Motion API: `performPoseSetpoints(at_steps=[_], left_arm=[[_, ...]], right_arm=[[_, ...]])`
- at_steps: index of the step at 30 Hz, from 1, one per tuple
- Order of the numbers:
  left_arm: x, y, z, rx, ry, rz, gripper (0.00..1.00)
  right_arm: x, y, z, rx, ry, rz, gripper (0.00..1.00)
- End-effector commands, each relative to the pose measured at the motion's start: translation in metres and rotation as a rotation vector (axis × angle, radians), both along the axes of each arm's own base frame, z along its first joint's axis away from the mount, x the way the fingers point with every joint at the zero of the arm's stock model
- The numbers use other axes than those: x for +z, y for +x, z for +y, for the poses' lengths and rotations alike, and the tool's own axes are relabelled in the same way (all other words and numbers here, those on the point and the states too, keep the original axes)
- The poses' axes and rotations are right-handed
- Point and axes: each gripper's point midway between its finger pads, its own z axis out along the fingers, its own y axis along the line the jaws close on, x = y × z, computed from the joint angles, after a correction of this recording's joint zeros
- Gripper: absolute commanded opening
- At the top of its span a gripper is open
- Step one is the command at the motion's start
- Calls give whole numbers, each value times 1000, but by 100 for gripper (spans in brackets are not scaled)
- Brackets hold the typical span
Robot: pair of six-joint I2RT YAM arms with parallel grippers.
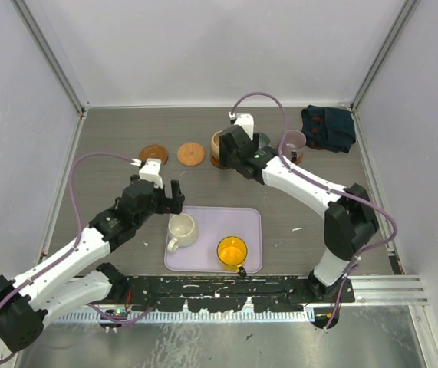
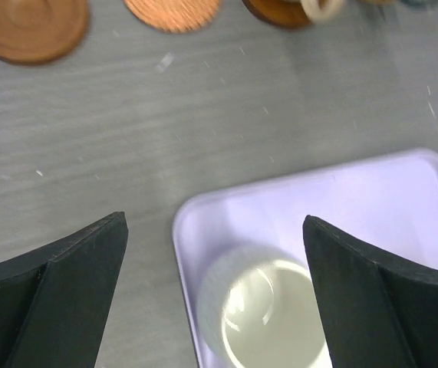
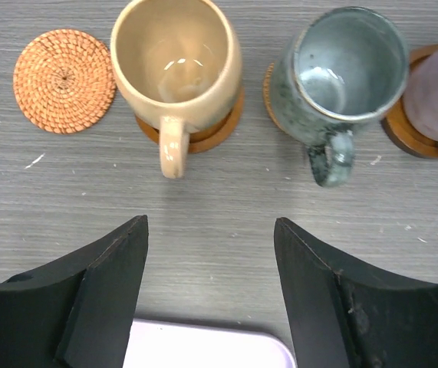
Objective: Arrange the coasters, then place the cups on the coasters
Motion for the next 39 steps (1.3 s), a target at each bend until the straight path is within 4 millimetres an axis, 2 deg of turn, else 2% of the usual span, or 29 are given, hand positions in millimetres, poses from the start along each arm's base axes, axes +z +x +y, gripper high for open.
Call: performPoseSetpoints(at_steps=[1, 5, 9, 15, 21, 26, 29, 30, 32, 34, 39], left_arm=[[-20, -45, -9, -76, 29, 106, 98], [-26, -80, -16, -141, 19, 159, 98], [-31, -98, -11, -145, 14, 195, 98], [-47, -110, -5, -127, 20, 251, 98], [-64, -119, -11, -160, 50, 314, 98], [-68, -124, -14, -169, 50, 329, 100], [-74, -126, -14, -168, 56, 345, 90], [-75, -126, -14, -170, 57, 346, 80], [-78, -126, -16, -177, 60, 352, 52], [-79, -125, -19, -183, 55, 352, 38], [-84, -126, -22, -193, 56, 366, 38]], right_arm=[[42, -1, -19, -41, 35, -129, 72], [49, -8, -36, -66, 46, -155, 72], [55, -15, -49, -86, 63, -185, 72], [62, -25, -55, -92, 113, -221, 72], [62, -31, -57, -88, 132, -224, 72], [62, -33, -59, -94, 137, -225, 72], [59, -34, -59, -94, 139, -218, 72], [57, -34, -59, -94, 140, -216, 72], [56, -34, -58, -92, 144, -211, 72], [56, -34, -57, -92, 149, -209, 72], [54, -35, -55, -86, 155, -202, 72]])
